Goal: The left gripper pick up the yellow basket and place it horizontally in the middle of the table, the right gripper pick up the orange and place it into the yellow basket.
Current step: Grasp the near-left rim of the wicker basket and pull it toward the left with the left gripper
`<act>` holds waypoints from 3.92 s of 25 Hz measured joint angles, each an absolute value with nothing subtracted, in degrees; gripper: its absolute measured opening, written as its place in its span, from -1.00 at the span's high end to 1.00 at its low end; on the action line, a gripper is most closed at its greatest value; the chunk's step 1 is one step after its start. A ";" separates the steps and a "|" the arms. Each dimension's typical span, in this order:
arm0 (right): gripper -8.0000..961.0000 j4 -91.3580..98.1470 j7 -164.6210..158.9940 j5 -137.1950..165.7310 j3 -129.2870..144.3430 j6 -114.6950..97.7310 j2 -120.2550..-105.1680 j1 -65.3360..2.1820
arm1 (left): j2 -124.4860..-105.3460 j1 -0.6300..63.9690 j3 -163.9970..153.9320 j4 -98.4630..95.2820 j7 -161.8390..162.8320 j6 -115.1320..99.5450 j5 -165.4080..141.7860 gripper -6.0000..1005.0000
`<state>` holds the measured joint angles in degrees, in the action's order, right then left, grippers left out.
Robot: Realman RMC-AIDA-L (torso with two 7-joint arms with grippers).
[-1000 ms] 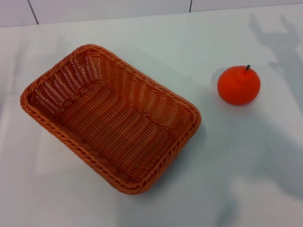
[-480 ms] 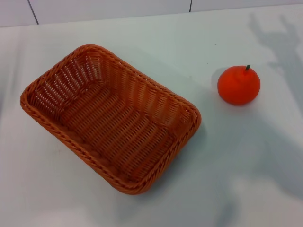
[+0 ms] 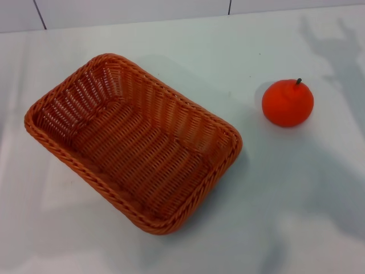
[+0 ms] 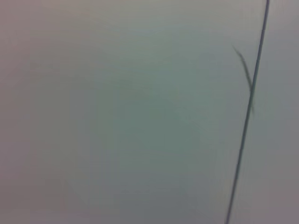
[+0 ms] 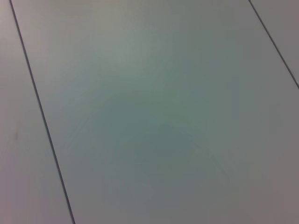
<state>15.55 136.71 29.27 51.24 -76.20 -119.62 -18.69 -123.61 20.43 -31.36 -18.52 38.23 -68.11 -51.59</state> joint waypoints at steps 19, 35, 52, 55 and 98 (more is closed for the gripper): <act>-0.94 16.06 135.35 29.61 51.53 -75.67 -119.44 -19.53 | -112.07 31.40 -40.71 -41.99 105.18 -78.93 -109.26 -0.74; -0.92 15.59 135.25 29.62 51.83 -75.92 -119.54 -19.25 | -112.49 41.11 -45.71 -50.57 108.57 -79.46 -135.03 -0.74; -0.91 15.61 134.38 29.70 53.17 -76.12 -119.53 -19.25 | -116.34 42.72 -48.68 -50.94 108.82 -77.07 -145.31 -0.74; -0.90 15.60 134.38 29.71 53.18 -76.12 -119.53 -19.23 | -116.63 42.75 -49.46 -50.99 108.82 -76.37 -145.61 -0.74; -0.87 16.09 134.38 29.70 53.27 -76.08 -119.53 -19.59 | -123.44 40.07 -53.09 -62.24 113.60 -70.74 -157.51 0.54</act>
